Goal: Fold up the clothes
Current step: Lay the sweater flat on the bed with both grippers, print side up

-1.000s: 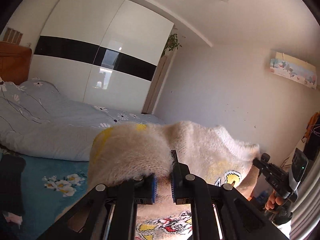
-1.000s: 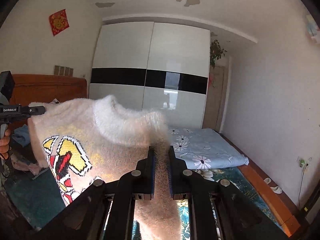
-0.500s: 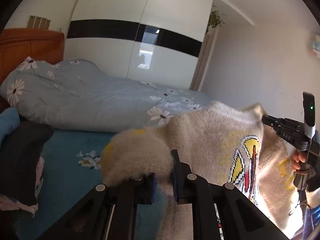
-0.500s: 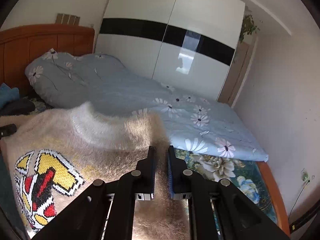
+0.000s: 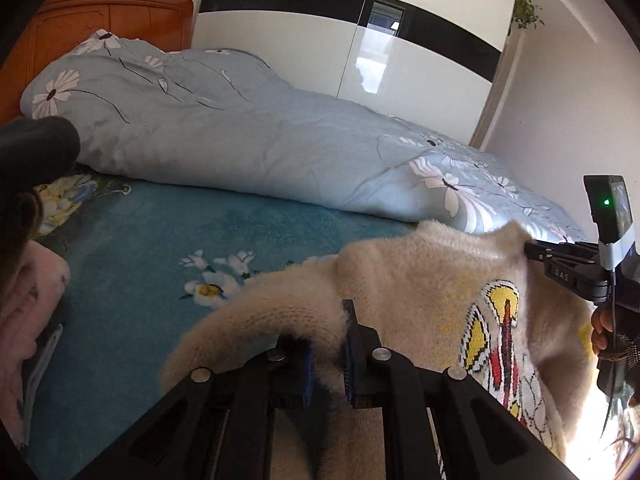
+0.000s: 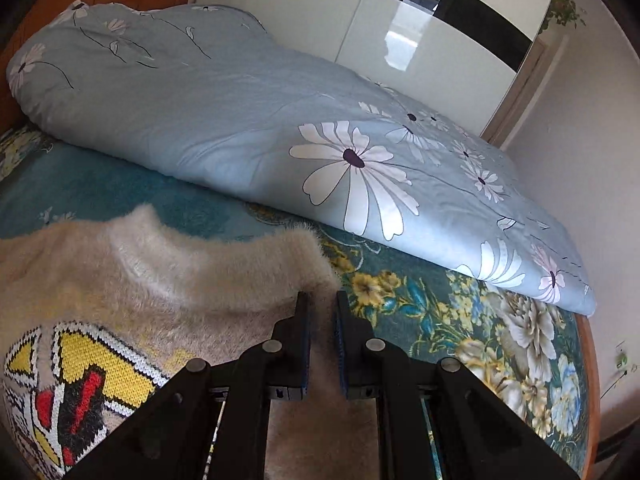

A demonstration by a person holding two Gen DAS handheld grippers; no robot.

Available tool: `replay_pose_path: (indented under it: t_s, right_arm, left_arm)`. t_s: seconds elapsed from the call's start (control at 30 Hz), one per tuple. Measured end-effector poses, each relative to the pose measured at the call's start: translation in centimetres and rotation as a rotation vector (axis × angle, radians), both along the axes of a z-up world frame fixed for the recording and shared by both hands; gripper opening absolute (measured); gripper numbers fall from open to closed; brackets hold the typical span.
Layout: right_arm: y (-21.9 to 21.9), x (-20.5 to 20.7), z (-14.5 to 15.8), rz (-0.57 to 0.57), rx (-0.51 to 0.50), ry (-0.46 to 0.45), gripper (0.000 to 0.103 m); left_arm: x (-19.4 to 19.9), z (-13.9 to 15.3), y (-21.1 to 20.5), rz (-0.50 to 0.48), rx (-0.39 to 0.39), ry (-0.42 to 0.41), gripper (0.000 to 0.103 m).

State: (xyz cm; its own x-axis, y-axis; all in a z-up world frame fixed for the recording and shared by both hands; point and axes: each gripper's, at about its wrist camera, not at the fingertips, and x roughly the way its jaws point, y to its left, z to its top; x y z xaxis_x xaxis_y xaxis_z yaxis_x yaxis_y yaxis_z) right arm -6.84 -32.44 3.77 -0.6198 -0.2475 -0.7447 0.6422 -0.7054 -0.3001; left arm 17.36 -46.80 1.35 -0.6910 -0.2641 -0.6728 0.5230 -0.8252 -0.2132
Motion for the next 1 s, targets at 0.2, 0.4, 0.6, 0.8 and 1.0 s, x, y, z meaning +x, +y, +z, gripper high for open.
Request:
replay_pose_path:
  t_s: [0.2,0.4,0.6,0.8,1.0]
  right_arm:
    - [-1.8,-1.3,-5.4,-0.018,0.086,-0.075,0.012]
    - [-0.6,-0.2,-3.1,0.004,0.014,-0.107,0.046]
    - [7.7,5.3,2.2,0.086,-0.178,-0.126,0.056]
    - [25.4,11.3,0.9,-0.043,-0.274,-0.182,0.062]
    - [37.9,15.0,-4.7,-0.273,-0.303,-0.297,0.063]
  left_arm:
    - [-0.5,-1.9,-0.9,-0.025,0.028,-0.077,0.015]
    - [1.7,-1.2,0.1,-0.068,0.153,-0.075,0.042]
    - [7.4,-0.6,3.8,-0.063,0.243,-0.033,0.052]
    - [13.0,-1.0,9.4,-0.053,0.274,0.033,0.054]
    - [13.7,-2.1,15.6,-0.106,0.182,-0.017,0.054]
